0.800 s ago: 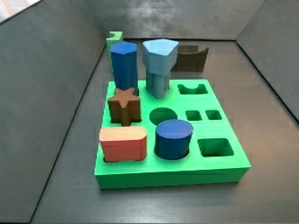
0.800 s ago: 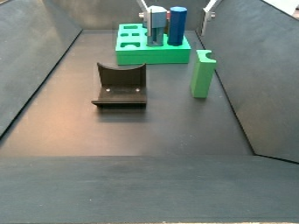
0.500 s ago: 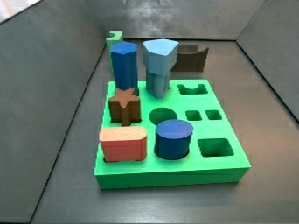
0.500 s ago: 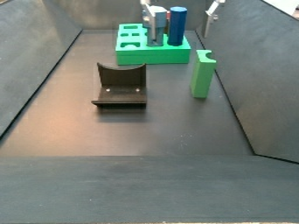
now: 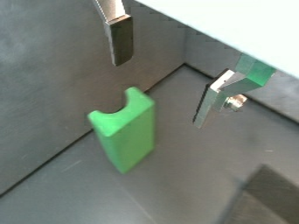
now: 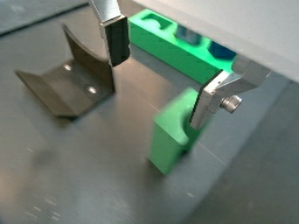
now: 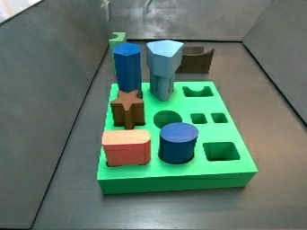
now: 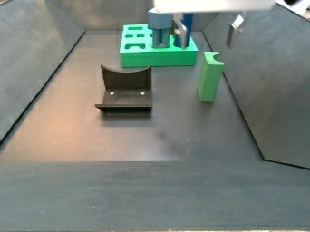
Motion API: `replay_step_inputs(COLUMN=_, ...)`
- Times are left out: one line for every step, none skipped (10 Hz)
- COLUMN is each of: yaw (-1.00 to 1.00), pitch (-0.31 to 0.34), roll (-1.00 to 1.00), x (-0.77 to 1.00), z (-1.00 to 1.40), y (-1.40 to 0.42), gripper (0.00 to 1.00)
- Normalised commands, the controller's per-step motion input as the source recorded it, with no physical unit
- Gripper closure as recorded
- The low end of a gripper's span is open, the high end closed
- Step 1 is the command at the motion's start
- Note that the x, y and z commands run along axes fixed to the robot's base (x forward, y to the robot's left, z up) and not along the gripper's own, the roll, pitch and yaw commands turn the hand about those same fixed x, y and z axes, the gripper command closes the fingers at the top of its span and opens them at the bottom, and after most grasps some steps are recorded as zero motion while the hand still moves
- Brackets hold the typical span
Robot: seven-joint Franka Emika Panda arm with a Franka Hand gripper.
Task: Pick up the arch object. Move up. Rotate the arch object. Move to above the board. Insert the arch object.
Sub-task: Pick up the arch object.
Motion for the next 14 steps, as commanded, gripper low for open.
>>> replay_step_inputs(yaw=-0.04, pitch=0.0, roll=-0.12, x=0.0, z=-0.71, y=-0.02, gripper=0.0)
replay_step_inputs(yaw=-0.05, pitch=0.0, roll=-0.1, x=0.0, z=-0.81, y=-0.06, gripper=0.0)
replay_step_inputs(yaw=-0.05, pitch=0.0, roll=-0.09, x=0.0, z=-0.81, y=-0.05, gripper=0.0)
replay_step_inputs(yaw=-0.02, pitch=0.0, roll=-0.05, x=0.0, z=-0.75, y=-0.13, gripper=0.0)
replay_step_inputs(yaw=0.0, pitch=0.0, roll=-0.04, x=-0.01, z=-0.61, y=-0.27, gripper=0.0)
replay_step_inputs(yaw=0.0, pitch=0.007, roll=-0.02, x=0.0, z=-0.45, y=-0.21, gripper=0.0)
replay_step_inputs(yaw=0.0, pitch=0.044, roll=-0.01, x=0.01, z=-0.35, y=-0.02, gripper=0.0)
replay_step_inputs(yaw=0.0, pitch=0.0, roll=-0.02, x=0.0, z=-0.03, y=0.0, gripper=0.0)
replay_step_inputs(yaw=0.0, pitch=-0.01, roll=-0.01, x=0.0, z=0.0, y=0.0, gripper=0.0)
replay_step_inputs(yaw=0.0, pitch=0.0, roll=0.0, x=0.0, z=0.0, y=0.0, gripper=0.0)
replay_step_inputs(yaw=0.0, pitch=0.0, roll=0.0, x=0.0, z=0.0, y=0.0, gripper=1.0)
replay_step_inputs(yaw=0.0, pitch=0.0, roll=0.0, x=0.0, z=0.0, y=0.0, gripper=1.0)
replay_step_inputs(yaw=0.0, pitch=0.0, roll=0.0, x=0.0, z=0.0, y=0.0, gripper=1.0)
replay_step_inputs(yaw=0.0, pitch=0.0, roll=0.0, x=0.0, z=0.0, y=0.0, gripper=1.0)
